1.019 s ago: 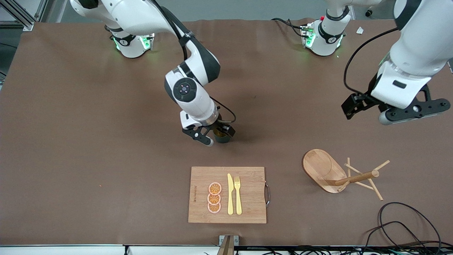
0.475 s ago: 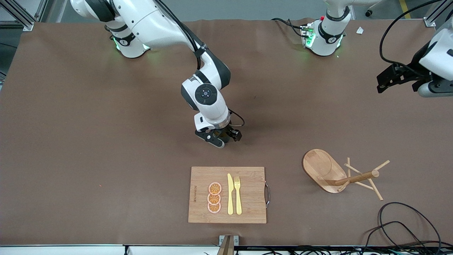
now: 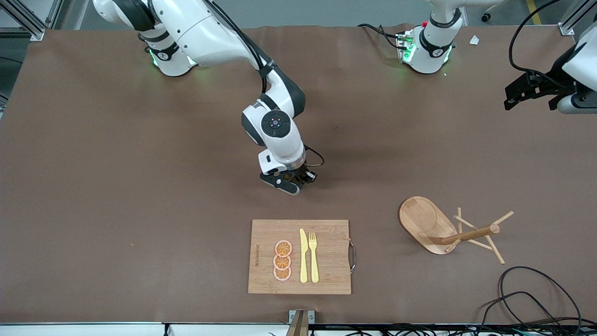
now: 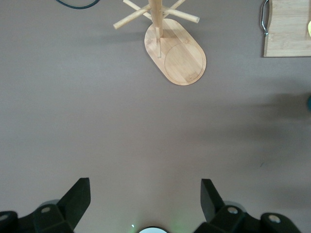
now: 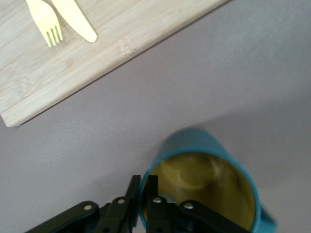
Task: Transfer cup from left to right arm and place
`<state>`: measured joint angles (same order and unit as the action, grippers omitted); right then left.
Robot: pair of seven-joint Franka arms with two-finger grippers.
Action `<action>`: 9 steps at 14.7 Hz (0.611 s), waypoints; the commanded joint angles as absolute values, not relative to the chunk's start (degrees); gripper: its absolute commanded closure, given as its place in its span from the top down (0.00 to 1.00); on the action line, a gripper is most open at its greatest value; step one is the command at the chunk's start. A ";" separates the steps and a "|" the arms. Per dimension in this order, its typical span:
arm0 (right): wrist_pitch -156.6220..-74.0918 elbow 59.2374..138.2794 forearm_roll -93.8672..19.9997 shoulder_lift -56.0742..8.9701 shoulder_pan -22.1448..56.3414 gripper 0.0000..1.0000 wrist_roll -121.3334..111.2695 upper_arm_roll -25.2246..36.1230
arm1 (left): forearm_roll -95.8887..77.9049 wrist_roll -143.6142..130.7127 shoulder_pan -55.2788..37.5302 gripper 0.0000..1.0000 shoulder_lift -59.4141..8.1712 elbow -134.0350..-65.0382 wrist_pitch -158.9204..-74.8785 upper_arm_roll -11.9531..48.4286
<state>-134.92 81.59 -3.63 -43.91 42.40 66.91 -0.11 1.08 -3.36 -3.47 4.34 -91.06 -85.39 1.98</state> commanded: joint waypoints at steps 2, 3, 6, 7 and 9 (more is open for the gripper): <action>-132.38 81.21 -2.64 -42.98 41.93 0.00 63.03 0.35 | 2.29 -2.81 -3.60 1.00 6.94 -94.31 -87.01 2.37; -130.45 80.78 -2.55 -42.28 41.05 0.00 60.76 0.35 | 2.29 -2.90 -3.60 1.00 6.86 -94.31 -87.01 2.63; -124.56 80.07 -2.55 -39.30 35.53 0.00 51.54 0.35 | 2.37 -3.25 -3.87 1.00 6.77 -94.04 -87.10 3.16; -122.71 80.07 -2.55 -38.24 33.51 0.00 48.46 0.35 | 2.37 -3.25 -3.78 1.00 6.51 -93.96 -87.10 3.16; -118.50 80.16 -2.55 -35.09 29.29 0.00 41.35 0.35 | 2.46 -3.25 -3.87 1.00 6.33 -93.87 -87.27 3.16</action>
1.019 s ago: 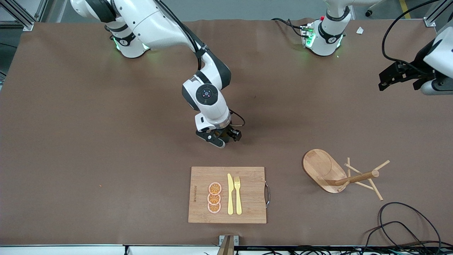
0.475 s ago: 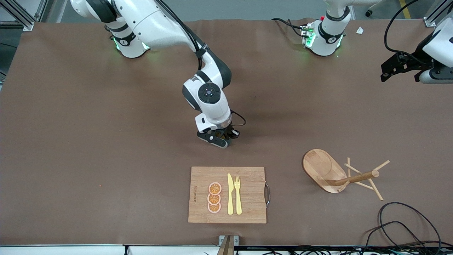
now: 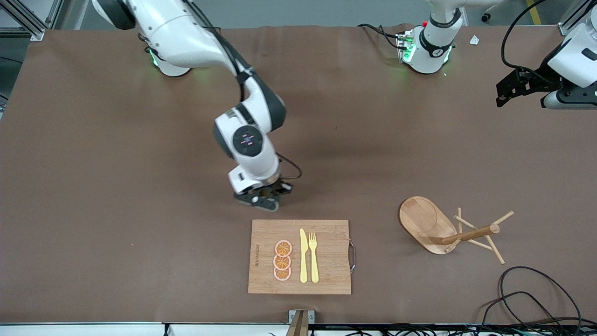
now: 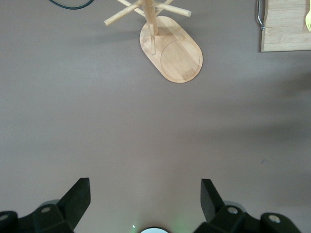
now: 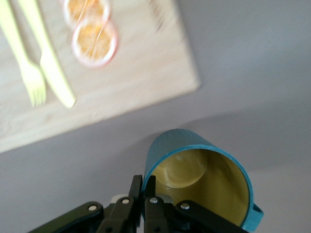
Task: Transfer cup from left to right arm and place
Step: 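Carry the teal mug away from the cutting board with the right gripper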
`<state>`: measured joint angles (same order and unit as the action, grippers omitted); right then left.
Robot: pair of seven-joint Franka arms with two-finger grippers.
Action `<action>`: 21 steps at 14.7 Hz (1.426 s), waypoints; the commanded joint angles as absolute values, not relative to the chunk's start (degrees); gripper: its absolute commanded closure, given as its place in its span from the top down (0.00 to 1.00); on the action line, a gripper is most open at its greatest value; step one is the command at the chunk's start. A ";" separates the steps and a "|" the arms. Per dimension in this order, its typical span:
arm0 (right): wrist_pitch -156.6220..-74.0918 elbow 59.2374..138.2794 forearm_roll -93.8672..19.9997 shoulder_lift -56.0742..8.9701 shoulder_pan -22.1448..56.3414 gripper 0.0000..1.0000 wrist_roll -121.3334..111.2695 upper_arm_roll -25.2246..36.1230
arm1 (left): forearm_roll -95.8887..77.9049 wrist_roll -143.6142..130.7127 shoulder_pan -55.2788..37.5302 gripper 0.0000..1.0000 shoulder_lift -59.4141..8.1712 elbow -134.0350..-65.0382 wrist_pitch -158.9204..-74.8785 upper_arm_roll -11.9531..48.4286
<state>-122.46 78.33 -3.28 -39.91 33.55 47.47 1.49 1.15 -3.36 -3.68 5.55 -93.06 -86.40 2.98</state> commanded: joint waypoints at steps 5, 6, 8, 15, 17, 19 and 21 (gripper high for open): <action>-112.07 81.99 -2.55 -30.42 17.17 0.01 22.37 0.35 | 2.81 -3.16 -3.87 1.00 6.33 -93.87 -87.45 3.16; -112.06 82.96 -2.55 -29.80 14.35 0.01 18.06 0.35 | 3.42 -3.16 -3.87 1.00 6.33 -93.95 -87.54 3.16; -112.32 83.93 -2.64 -29.71 8.56 0.01 7.96 0.26 | 5.09 -3.16 -3.87 1.00 6.33 -93.96 -87.71 4.04; -121.45 94.81 -3.60 -30.06 -2.28 0.01 -10.63 0.00 | 4.92 -3.69 -3.69 1.00 6.06 -94.04 -88.59 4.39; -126.19 100.08 -3.60 -29.36 -2.90 0.01 -10.63 -0.09 | 4.92 -3.69 -3.52 1.00 6.06 -94.04 -88.59 4.39; -126.74 101.77 -3.60 -29.09 -2.81 0.01 -10.63 -0.18 | 4.92 -3.69 -3.52 1.00 5.98 -93.87 -88.59 4.39; -127.26 102.30 -3.60 -29.35 -2.55 0.01 -10.63 -0.26 | 4.92 -3.69 -3.52 1.00 5.98 -93.78 -88.59 4.39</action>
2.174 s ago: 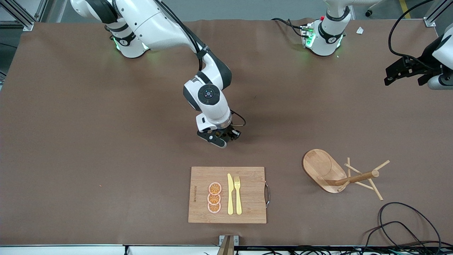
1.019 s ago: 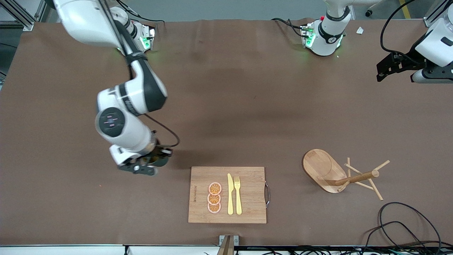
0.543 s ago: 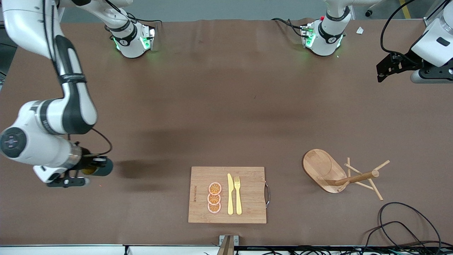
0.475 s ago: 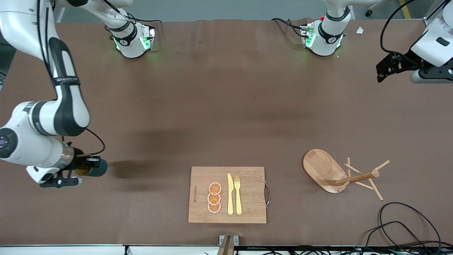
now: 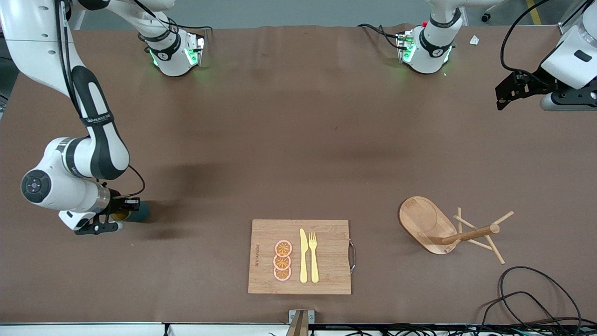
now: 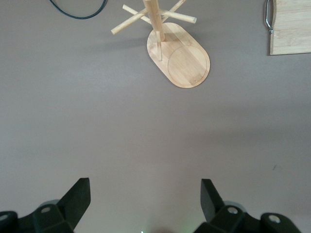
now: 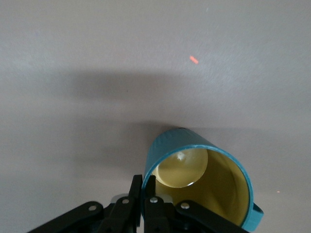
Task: Transfer cup from left to right arm and place
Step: 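Carry the teal mug away from the cutting board with the right gripper, then lower the teal mug onto the table and open the right gripper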
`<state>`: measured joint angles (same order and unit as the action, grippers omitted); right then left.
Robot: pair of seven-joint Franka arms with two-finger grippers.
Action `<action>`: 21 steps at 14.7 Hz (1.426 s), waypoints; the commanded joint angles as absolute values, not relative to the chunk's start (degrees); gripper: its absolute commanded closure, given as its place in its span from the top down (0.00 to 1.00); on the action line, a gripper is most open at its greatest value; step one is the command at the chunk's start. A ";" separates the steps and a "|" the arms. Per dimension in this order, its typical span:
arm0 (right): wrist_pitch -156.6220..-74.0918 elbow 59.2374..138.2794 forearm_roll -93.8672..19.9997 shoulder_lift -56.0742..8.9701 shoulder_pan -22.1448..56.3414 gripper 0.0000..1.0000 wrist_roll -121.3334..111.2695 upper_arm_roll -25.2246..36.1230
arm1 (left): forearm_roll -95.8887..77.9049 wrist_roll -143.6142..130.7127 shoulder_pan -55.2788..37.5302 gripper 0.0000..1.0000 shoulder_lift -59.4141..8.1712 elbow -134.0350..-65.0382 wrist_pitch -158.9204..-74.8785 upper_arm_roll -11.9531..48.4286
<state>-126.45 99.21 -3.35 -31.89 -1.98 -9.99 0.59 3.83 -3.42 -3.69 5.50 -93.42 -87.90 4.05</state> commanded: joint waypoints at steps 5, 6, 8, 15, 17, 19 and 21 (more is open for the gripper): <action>-126.39 101.69 -3.52 -29.18 -2.11 0.65 -10.02 -0.18 | 4.92 -3.60 -3.34 1.00 5.98 -93.60 -88.68 4.31; -125.95 100.82 -3.52 -28.92 -2.11 0.89 -10.11 -0.18 | 4.92 -3.60 -3.34 1.00 5.98 -93.60 -88.77 4.31; -125.42 98.88 -3.34 -27.34 -2.11 1.00 -10.55 -0.09 | 4.92 -3.60 -3.25 1.00 5.98 -93.52 -88.77 4.31; -118.06 98.61 -2.55 -13.12 -2.37 1.00 -10.46 0.09 | 4.83 -2.64 -3.16 1.00 5.89 -93.25 -88.77 4.04; -113.84 98.44 -2.55 -9.42 -2.55 1.00 -10.28 0.18 | 4.83 -2.29 -3.16 1.00 5.89 -93.16 -88.68 4.04; -111.28 98.44 -2.64 -6.17 -3.33 1.00 -10.02 0.26 | 4.48 -2.29 -3.16 1.00 5.89 -93.08 -88.51 3.87; -108.65 98.26 -2.64 -3.09 -3.43 1.00 -9.67 0.26 | 4.13 -2.81 -3.08 1.00 5.89 -93.08 -88.07 3.87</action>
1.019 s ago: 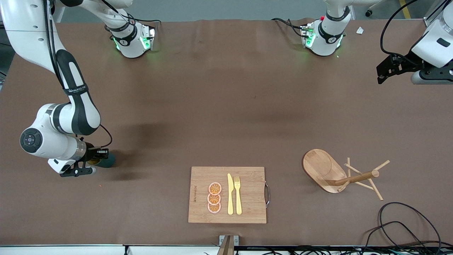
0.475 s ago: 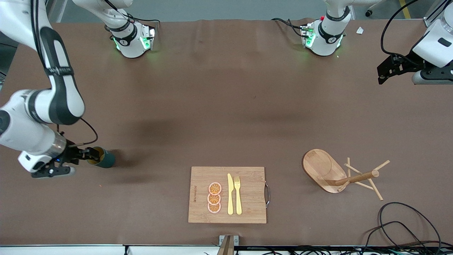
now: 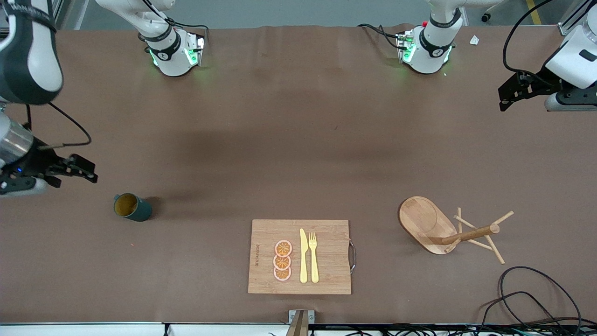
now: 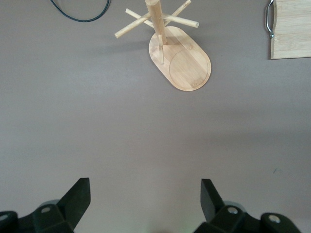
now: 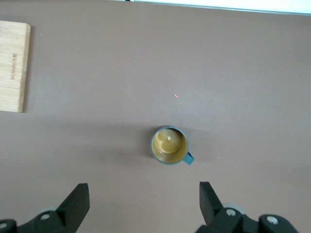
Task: Transfer cup from left to right arm and place
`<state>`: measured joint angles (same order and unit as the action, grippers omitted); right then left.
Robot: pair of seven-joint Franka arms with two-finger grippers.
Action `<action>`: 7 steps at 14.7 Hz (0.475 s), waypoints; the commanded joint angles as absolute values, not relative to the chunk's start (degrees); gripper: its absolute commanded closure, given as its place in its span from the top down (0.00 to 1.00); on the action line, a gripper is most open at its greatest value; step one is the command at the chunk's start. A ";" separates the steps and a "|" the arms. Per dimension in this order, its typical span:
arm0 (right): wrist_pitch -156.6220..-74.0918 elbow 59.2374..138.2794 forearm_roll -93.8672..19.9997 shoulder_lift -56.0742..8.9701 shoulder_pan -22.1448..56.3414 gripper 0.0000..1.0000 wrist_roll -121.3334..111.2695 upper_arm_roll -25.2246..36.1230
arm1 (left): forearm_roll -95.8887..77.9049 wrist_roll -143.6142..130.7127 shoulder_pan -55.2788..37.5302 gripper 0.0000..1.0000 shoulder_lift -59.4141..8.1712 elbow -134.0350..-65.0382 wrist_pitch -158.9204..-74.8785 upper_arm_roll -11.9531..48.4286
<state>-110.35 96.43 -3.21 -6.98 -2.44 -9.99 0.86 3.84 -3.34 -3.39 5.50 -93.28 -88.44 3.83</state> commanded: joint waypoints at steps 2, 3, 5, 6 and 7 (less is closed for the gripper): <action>-105.66 98.09 -2.64 -0.80 -3.34 1.00 -5.55 0.09 | 3.78 -3.51 -3.16 1.00 6.06 -93.25 -86.93 3.87; -104.34 97.48 -2.64 0.25 -3.34 1.00 -5.36 0.00 | 2.47 -3.69 -3.08 1.00 6.15 -93.43 -86.84 3.87; -103.18 97.21 -2.55 2.19 -3.25 1.00 -5.36 -0.09 | 1.67 -3.69 -1.94 1.00 6.50 -93.78 -86.92 3.87; -103.10 97.21 -2.55 3.33 -3.25 1.00 -5.45 -0.09 | 1.76 -3.43 -1.93 1.00 6.68 -93.87 -86.92 4.04; -102.23 97.21 -2.55 3.86 -3.25 1.00 -5.36 0.00 | 1.84 -3.43 -1.93 1.00 6.85 -93.95 -86.92 4.22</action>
<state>-103.41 96.30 -3.21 1.41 -2.56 -6.66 0.74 2.62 -3.61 -2.61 5.53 -93.32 -87.46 3.80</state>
